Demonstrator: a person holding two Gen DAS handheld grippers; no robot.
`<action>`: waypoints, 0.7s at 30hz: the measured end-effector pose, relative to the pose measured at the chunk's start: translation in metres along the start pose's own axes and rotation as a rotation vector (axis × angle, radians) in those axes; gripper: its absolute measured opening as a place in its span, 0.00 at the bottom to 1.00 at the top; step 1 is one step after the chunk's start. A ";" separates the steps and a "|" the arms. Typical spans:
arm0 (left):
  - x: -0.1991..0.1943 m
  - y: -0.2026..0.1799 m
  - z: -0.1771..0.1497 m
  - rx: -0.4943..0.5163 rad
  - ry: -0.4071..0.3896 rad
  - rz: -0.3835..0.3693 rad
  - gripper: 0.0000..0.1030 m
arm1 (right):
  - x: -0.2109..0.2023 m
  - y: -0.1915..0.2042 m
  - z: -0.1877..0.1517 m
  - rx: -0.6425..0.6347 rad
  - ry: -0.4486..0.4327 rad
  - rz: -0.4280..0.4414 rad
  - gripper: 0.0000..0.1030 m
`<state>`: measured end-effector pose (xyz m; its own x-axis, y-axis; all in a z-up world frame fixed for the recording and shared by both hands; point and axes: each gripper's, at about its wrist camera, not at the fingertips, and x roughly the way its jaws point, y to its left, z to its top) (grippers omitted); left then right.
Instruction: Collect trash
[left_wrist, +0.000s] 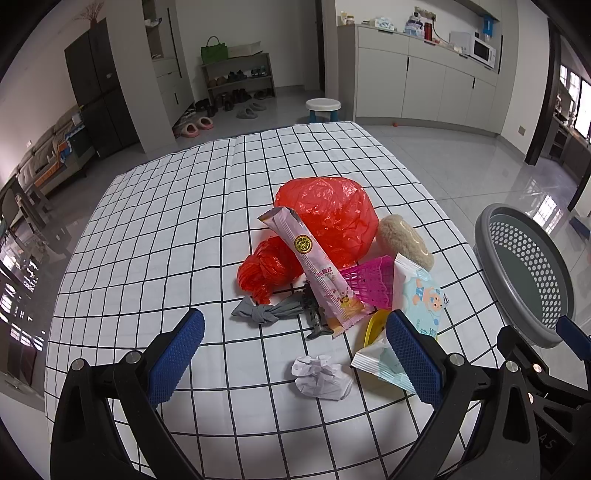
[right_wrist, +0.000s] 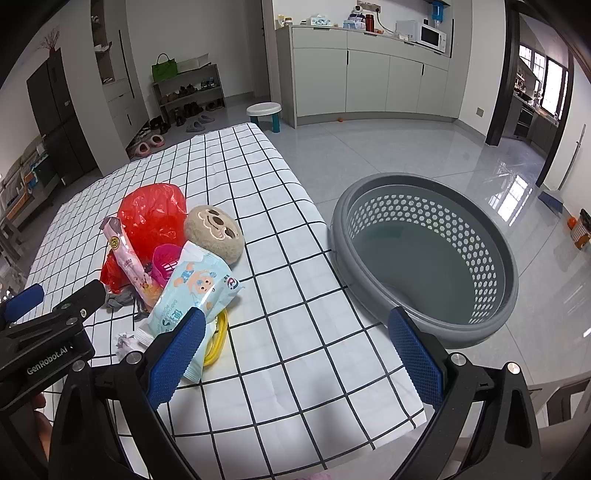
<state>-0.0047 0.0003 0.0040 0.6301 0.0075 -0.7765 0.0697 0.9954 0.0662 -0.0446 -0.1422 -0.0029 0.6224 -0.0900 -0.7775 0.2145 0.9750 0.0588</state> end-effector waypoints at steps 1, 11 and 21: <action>0.000 0.000 0.000 0.000 0.000 0.000 0.94 | -0.001 0.000 0.002 0.000 -0.001 -0.001 0.92; 0.001 -0.003 0.000 0.002 0.000 0.003 0.94 | 0.001 0.005 0.001 -0.002 -0.003 -0.001 0.92; 0.001 -0.003 0.000 0.001 -0.001 0.002 0.94 | -0.001 0.003 0.001 0.002 -0.002 0.001 0.92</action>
<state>-0.0040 -0.0023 0.0031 0.6307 0.0099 -0.7759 0.0692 0.9952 0.0689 -0.0432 -0.1391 -0.0013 0.6242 -0.0892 -0.7761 0.2152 0.9747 0.0610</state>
